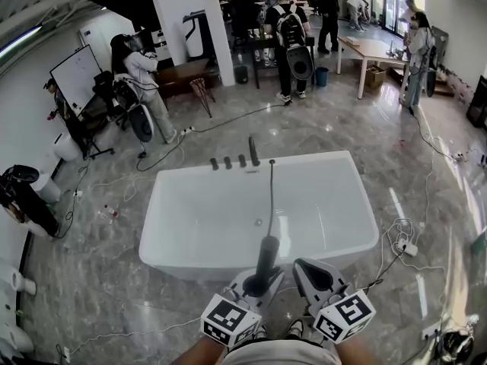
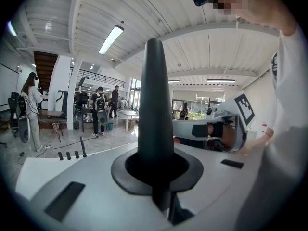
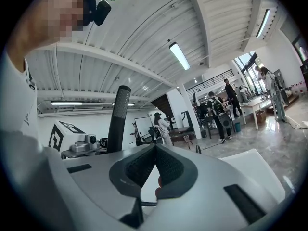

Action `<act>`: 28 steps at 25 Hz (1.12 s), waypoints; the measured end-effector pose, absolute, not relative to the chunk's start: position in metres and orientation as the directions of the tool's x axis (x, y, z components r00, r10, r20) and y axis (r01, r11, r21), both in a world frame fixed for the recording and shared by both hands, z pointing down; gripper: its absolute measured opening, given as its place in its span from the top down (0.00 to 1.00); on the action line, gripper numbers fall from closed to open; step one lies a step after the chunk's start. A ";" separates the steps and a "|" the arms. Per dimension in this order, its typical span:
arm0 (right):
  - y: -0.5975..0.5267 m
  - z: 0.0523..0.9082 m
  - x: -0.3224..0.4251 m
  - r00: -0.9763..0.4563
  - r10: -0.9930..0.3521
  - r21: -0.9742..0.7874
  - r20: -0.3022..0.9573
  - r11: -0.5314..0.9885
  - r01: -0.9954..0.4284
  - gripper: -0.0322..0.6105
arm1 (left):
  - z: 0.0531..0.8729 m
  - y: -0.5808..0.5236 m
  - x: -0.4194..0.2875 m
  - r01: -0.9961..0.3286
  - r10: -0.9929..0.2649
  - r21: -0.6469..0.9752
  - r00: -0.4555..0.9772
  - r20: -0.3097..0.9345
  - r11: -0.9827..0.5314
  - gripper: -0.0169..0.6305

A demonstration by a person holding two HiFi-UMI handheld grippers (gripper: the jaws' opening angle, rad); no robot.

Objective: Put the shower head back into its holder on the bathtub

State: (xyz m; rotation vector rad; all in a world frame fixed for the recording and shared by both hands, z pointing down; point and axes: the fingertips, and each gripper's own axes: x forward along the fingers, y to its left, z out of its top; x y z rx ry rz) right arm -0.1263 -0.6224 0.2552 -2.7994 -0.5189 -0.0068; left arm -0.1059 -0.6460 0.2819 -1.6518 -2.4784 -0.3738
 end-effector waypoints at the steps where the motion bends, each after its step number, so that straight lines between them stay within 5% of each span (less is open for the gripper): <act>1: -0.621 0.255 -0.129 0.934 0.354 -0.281 0.058 -0.891 0.355 0.93 | 0.281 -0.643 -0.110 0.921 0.887 0.126 -0.389 0.249 0.368 0.92; 28: -0.517 0.257 -0.296 0.761 0.648 -0.270 0.047 -0.725 0.634 0.93 | 0.278 -0.522 -0.256 0.817 0.787 0.120 -0.575 0.222 0.564 0.92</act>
